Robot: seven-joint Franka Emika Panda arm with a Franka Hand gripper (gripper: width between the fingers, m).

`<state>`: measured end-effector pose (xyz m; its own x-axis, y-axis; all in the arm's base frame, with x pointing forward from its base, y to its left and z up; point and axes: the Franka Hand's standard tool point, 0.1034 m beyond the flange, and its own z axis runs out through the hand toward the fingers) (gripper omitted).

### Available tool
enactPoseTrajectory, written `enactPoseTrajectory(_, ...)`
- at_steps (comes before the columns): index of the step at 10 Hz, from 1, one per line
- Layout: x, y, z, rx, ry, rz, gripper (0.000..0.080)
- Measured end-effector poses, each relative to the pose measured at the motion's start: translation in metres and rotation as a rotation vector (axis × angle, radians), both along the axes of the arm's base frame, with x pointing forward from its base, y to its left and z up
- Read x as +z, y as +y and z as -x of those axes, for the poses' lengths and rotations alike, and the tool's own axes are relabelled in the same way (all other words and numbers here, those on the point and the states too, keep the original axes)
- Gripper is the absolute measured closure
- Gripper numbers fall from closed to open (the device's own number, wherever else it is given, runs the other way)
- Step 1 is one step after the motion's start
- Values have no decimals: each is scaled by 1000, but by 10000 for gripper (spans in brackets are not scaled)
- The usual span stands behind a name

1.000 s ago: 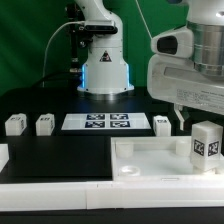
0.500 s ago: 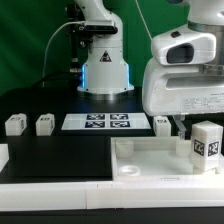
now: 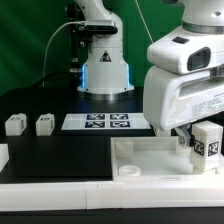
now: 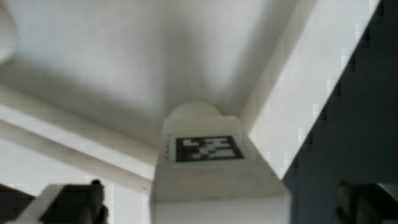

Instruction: Assemble one leg

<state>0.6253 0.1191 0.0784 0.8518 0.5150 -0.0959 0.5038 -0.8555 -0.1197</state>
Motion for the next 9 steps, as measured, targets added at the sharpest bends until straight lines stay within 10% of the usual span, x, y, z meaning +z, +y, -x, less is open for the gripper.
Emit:
enactPoseTrajectory(5,0,-2,0,-11,0,2,505)
enactPoseTrajectory(9,-1,-2,0,-64,3,9,506)
